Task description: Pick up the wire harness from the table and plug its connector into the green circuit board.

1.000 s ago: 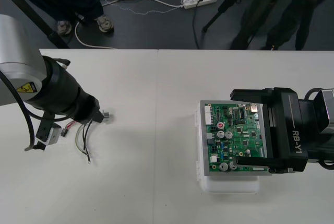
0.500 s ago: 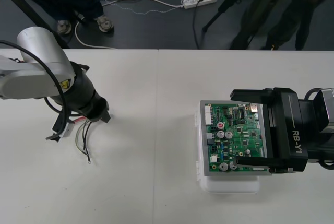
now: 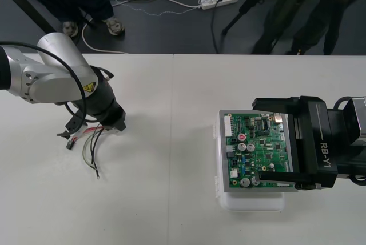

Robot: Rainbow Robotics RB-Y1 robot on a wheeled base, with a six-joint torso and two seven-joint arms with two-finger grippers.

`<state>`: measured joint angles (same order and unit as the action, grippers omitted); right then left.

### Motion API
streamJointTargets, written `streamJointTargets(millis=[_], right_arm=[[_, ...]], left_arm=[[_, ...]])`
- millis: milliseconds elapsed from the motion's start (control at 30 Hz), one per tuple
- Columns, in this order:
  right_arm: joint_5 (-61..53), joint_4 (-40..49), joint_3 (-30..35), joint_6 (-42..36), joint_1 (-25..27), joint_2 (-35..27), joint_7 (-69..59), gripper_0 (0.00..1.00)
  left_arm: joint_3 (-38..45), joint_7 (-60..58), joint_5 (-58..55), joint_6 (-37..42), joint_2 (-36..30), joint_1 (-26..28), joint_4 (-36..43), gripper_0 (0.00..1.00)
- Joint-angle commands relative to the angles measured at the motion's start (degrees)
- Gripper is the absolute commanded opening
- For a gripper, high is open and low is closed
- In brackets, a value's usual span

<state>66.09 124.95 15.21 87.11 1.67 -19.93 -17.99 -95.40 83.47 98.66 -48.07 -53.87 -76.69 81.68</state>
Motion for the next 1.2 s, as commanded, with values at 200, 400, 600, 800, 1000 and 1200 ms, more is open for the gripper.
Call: streamJointTargets(millis=[200, 400, 600, 800, 1000, 1200], right_arm=[[0.09, 0.64, 0.43, -0.54, 0.61, 0.16, -3.28, 1.00], [-0.17, 0.55, 0.43, -0.54, 0.53, 0.16, -3.28, 1.00], [-0.96, 0.55, 0.43, -0.45, 0.53, 0.16, -3.28, 1.00], [-0.96, 0.55, -0.18, -0.54, 0.53, 0.25, -3.72, 1.00], [-0.96, 0.64, -1.59, -1.33, 0.53, 0.16, -4.16, 1.00], [-0.96, 0.55, -4.31, -3.88, 0.53, 0.16, -4.51, 1.00]], left_arm=[[-4.27, 12.77, -2.86, 3.59, 5.18, -2.67, -5.84, 0.88], [-4.98, 18.74, -2.68, 3.68, 6.24, -2.59, -7.15, 0.88], [-7.35, 19.53, -2.51, 5.26, 6.50, -2.59, -7.51, 0.89], [-8.93, 19.53, -2.51, 6.85, 7.03, -2.59, -7.86, 0.88], [-8.93, 19.62, -2.51, 7.02, 7.29, -2.41, -7.94, 0.87], [-8.93, 19.71, -1.63, 8.34, 7.82, -1.44, -9.44, 0.87]])
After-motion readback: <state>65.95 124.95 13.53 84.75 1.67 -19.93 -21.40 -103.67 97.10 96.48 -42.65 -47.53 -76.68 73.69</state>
